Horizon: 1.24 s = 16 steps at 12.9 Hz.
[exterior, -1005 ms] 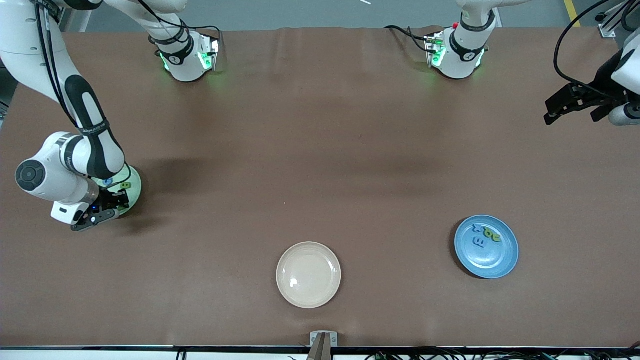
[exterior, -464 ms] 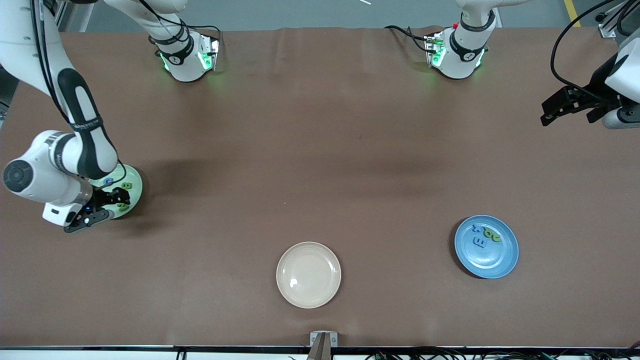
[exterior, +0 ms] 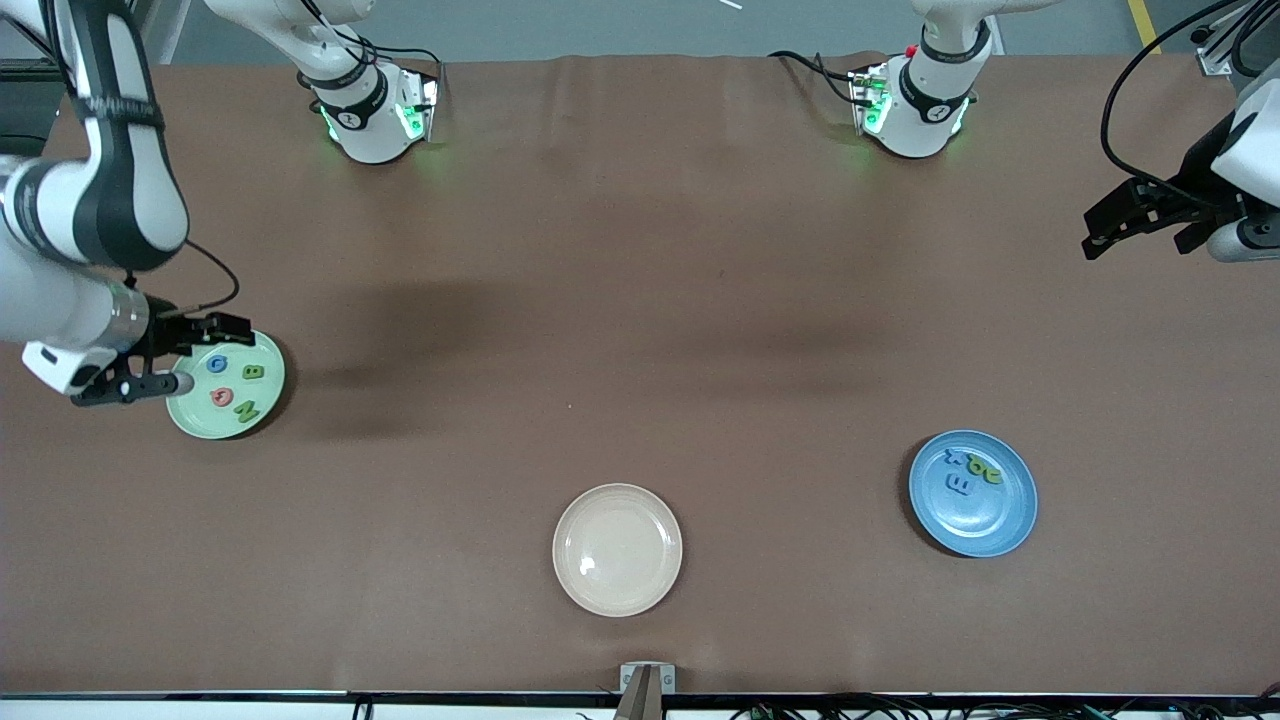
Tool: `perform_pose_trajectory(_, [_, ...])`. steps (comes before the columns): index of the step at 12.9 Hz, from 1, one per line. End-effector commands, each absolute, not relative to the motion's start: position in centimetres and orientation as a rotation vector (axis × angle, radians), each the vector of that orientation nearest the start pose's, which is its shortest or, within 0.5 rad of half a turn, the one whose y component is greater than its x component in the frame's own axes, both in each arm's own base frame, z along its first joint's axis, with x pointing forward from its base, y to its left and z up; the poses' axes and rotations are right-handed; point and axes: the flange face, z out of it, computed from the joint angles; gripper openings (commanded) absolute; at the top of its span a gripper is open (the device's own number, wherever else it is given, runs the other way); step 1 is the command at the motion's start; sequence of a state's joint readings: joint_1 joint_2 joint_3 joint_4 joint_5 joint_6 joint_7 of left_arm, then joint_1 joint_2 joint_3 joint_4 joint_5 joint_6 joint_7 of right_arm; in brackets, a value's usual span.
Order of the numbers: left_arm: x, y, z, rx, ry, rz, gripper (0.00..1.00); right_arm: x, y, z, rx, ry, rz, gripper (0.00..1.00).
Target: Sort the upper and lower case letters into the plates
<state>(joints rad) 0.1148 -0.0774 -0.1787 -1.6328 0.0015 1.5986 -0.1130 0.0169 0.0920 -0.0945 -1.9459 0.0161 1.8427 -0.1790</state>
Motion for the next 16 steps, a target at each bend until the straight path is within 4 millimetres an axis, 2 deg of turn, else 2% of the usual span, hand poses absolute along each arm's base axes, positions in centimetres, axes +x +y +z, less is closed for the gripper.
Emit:
perform_pose_trajectory(1, [52.9, -3.8, 64.4, -3.135, -0.065, -0.093, 1.00, 51.9, -1.2, 45.7, -3.100, -0.048, 0.283, 0.99])
perform_pose_trajectory(3, [52.6, -3.6, 64.9, -3.133, -0.077, -0.102, 1.00, 51.0, 0.6, 47.9, -3.109, -0.003, 0.257, 0.99])
perform_pose_trajectory(5, [52.5, -3.6, 65.0, -3.133, -0.073, -0.097, 1.00, 51.3, 0.4, 50.3, -3.110, 0.006, 0.221, 1.00])
perform_pose_trajectory(6, [52.5, -3.5, 64.9, -3.131, -0.058, -0.093, 1.00, 51.7, 0.1, 52.2, -3.111, 0.017, 0.209, 1.00])
perform_pose_trajectory(8, [52.7, -3.7, 64.5, -3.132, -0.056, -0.081, 1.00, 52.0, 0.1, 57.6, -3.113, 0.012, 0.168, 1.00])
perform_pose_trajectory(10, [52.7, -4.2, 64.4, -3.134, -0.046, -0.080, 1.00, 52.1, 0.3, 61.6, -3.118, 0.004, 0.111, 1.00])
perform_pose_trajectory(13, [52.7, -4.3, 64.5, -3.145, -0.046, -0.082, 1.00, 52.9, -0.2, 65.4, -3.123, 0.015, -0.023, 1.00])
perform_pose_trajectory(16, [52.4, -4.2, 65.0, -3.145, -0.037, -0.094, 1.00, 54.2, -0.2, 66.1, -3.129, 0.011, -0.055, 1.00])
